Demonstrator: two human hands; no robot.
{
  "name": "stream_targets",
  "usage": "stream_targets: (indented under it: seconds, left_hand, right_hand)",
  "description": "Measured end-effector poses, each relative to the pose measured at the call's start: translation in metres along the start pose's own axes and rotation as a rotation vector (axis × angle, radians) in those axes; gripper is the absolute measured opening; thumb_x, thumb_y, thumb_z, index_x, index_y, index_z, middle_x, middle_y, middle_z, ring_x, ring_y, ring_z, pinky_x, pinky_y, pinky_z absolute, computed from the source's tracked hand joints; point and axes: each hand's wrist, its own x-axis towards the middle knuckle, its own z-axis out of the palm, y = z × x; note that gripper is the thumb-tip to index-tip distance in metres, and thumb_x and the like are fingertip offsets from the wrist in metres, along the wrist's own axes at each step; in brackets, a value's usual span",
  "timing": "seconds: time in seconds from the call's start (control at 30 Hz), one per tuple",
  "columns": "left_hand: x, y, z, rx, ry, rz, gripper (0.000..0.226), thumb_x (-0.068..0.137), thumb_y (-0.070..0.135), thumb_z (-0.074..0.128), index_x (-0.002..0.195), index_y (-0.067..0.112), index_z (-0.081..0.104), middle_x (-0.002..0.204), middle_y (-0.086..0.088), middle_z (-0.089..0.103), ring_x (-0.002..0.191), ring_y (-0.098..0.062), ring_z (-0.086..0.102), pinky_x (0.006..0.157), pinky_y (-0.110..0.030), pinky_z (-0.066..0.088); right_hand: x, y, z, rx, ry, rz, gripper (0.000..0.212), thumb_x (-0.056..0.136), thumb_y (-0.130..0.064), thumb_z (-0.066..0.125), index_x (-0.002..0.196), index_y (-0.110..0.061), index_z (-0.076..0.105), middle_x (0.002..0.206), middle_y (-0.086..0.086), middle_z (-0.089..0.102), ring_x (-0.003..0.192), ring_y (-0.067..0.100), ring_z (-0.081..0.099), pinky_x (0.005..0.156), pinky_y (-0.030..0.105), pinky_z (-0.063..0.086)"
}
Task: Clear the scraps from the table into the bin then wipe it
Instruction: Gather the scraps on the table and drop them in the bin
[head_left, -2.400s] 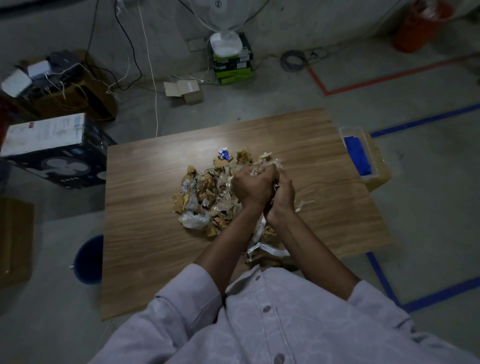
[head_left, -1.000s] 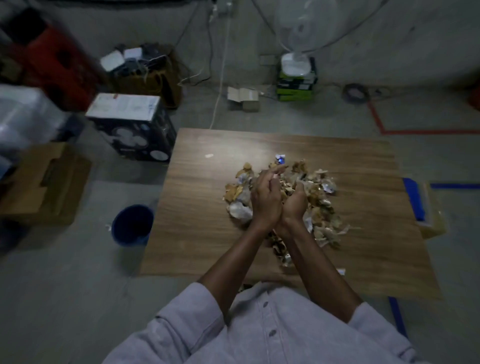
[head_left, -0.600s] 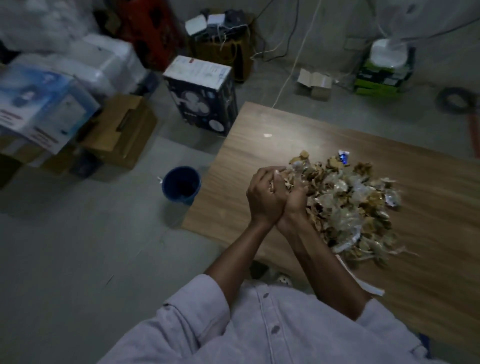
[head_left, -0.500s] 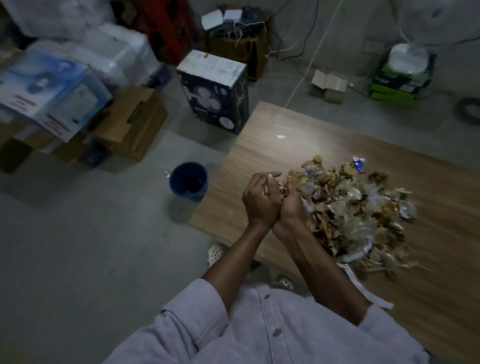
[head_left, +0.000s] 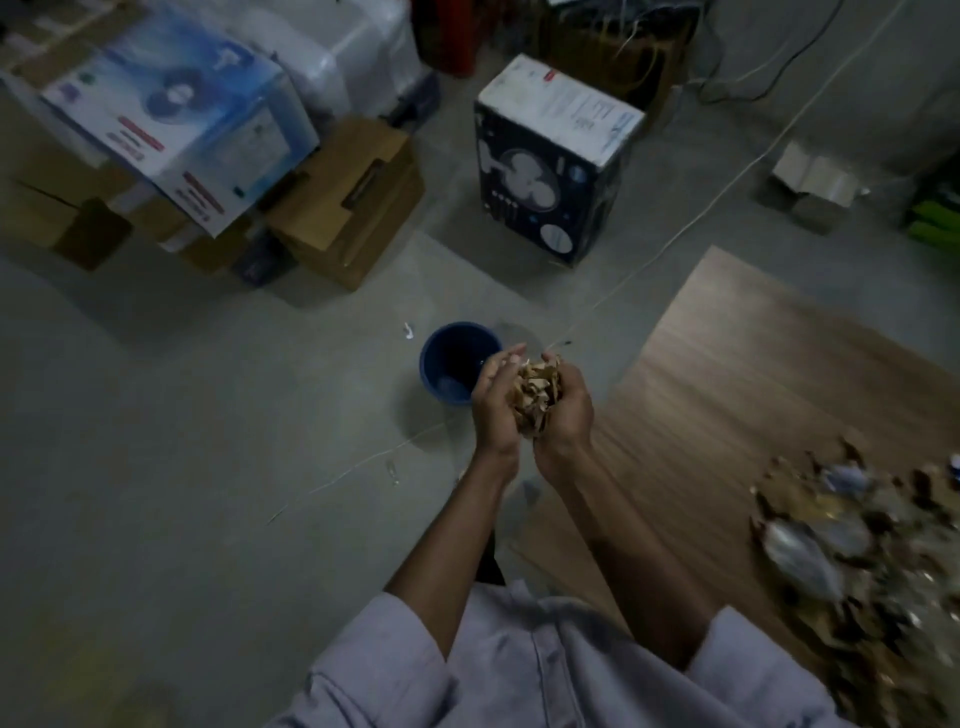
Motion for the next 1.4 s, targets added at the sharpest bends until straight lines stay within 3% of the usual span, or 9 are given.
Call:
stream_targets:
  seconds: [0.1,0.3,0.37,0.47,0.73,0.9,1.1,1.27,1.4]
  left_hand:
    - [0.072,0.029,-0.034,-0.111,0.008,-0.153,0.039,0.093,0.021,0.061,0.131,0.014,0.064,0.131,-0.017,0.067,0.121,-0.034,0.064,0.102,-0.045,0.052]
    - [0.2,0.036,-0.069,-0.227,0.112,-0.259,0.047,0.087,0.011,0.067,0.128,0.032,0.057,0.139,-0.022,0.06,0.121,-0.039,0.064,0.095,-0.046,0.056]
    - [0.238,0.021,-0.074,-0.252,0.187,-0.337,0.044,0.088,0.013,0.066,0.13,0.025,0.06,0.137,-0.023,0.062,0.12,-0.04,0.064,0.099,-0.048,0.054]
    - [0.29,-0.014,-0.086,-0.269,0.24,-0.467,0.039,0.093,0.024,0.06,0.126,0.004,0.067,0.121,-0.02,0.07,0.111,-0.036,0.067,0.101,-0.044,0.053]
    - [0.427,-0.158,-0.159,-0.18,0.235,-0.604,0.041,0.097,0.035,0.059,0.126,0.008,0.07,0.114,-0.013,0.076,0.103,-0.031,0.072,0.087,-0.039,0.059]
    - [0.495,-0.234,-0.201,-0.024,0.206,-0.578,0.042,0.093,0.033,0.07,0.132,0.021,0.061,0.128,-0.01,0.069,0.116,-0.03,0.067,0.094,-0.045,0.056]
    - [0.534,-0.273,-0.231,0.064,0.176,-0.686,0.107,0.064,0.069,0.085,0.153,0.031,0.039,0.14,-0.007,0.062,0.116,-0.029,0.067,0.096,-0.055,0.055]
    - [0.497,-0.234,-0.207,0.194,0.166,-0.757,0.077,0.092,0.058,0.064,0.157,0.032,0.033,0.153,-0.002,0.043,0.133,-0.028,0.042,0.115,-0.053,0.031]
    - [0.453,-0.189,-0.18,0.198,0.187,-0.741,0.065,0.095,0.051,0.062,0.152,0.028,0.041,0.156,-0.006,0.04,0.14,-0.028,0.039,0.109,-0.049,0.035]
  right_hand:
    - [0.052,0.015,0.054,-0.034,-0.03,0.032,0.067,0.075,-0.039,0.074,0.129,0.0,0.063,0.126,0.027,0.068,0.116,0.042,0.067,0.101,0.054,0.055]
    - [0.17,0.06,0.113,-0.053,0.016,-0.002,0.021,0.096,-0.022,0.062,0.117,-0.017,0.062,0.123,0.025,0.068,0.111,0.039,0.067,0.105,0.064,0.048]
    - [0.212,0.085,0.12,-0.007,0.059,0.023,0.025,0.095,-0.021,0.064,0.12,-0.014,0.062,0.12,0.022,0.069,0.111,0.039,0.068,0.104,0.065,0.048]
    - [0.274,0.125,0.124,0.062,0.128,0.046,0.041,0.079,-0.027,0.075,0.117,-0.012,0.07,0.122,0.025,0.07,0.116,0.046,0.066,0.103,0.067,0.048]
    - [0.434,0.245,0.079,0.084,0.224,0.178,0.057,0.08,-0.038,0.073,0.128,-0.006,0.069,0.126,0.022,0.069,0.118,0.043,0.066,0.106,0.063,0.048]
    - [0.502,0.289,0.047,0.17,0.152,0.261,0.05,0.105,-0.049,0.043,0.125,-0.01,0.068,0.129,0.021,0.069,0.122,0.04,0.063,0.11,0.053,0.047]
    - [0.529,0.302,0.021,-0.014,0.327,0.358,0.066,0.093,-0.079,0.032,0.147,-0.044,0.047,0.151,0.001,0.05,0.137,0.036,0.046,0.113,0.07,0.022]
    - [0.503,0.277,0.029,0.072,0.308,0.315,0.071,0.09,-0.081,0.034,0.145,-0.041,0.052,0.148,0.005,0.053,0.133,0.034,0.049,0.115,0.056,0.031]
    - [0.462,0.249,0.039,0.127,0.295,0.272,0.068,0.095,-0.076,0.037,0.137,-0.028,0.06,0.143,0.01,0.057,0.13,0.034,0.053,0.116,0.054,0.038]
